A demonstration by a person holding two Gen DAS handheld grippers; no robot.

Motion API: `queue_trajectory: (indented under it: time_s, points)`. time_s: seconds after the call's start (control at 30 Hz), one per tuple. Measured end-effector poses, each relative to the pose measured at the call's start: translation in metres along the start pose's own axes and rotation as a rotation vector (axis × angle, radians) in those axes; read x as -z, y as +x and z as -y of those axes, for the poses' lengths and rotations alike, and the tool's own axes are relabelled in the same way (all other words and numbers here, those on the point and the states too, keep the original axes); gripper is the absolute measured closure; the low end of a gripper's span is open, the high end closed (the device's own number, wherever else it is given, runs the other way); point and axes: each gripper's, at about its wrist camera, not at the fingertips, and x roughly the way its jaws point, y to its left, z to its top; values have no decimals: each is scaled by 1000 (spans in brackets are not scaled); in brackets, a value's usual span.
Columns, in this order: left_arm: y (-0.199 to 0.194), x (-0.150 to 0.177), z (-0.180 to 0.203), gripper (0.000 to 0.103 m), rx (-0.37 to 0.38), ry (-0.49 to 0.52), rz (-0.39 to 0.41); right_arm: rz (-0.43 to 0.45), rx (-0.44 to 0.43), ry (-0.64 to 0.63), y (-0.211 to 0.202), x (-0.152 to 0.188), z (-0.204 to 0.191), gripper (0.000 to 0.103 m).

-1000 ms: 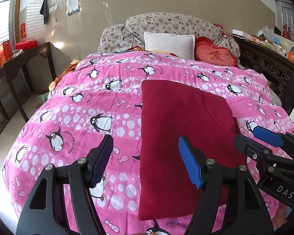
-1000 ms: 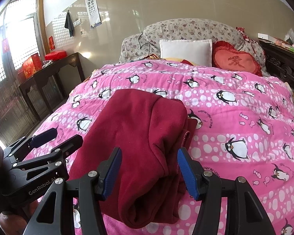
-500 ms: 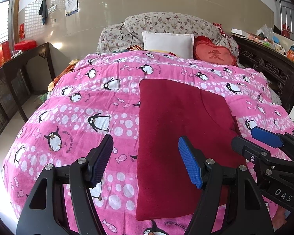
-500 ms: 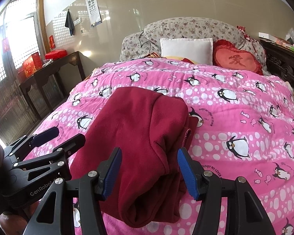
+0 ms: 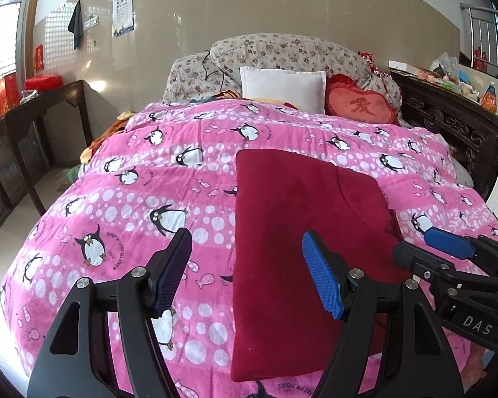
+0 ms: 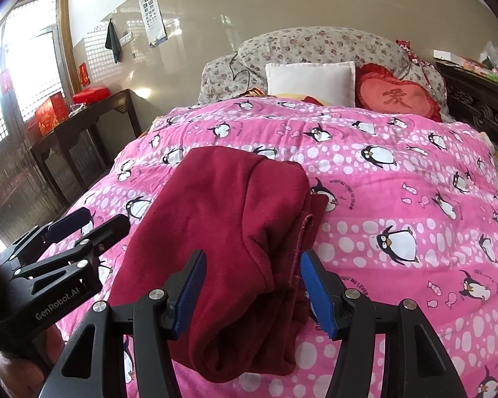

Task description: Fold small clothes

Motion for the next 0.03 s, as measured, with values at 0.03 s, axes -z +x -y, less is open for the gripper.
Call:
queue_trajectory:
  time_s: [0.03]
  points:
    - [1, 0, -1, 33, 6, 0, -6, -1, 0, 2, 0, 0, 1, 46]
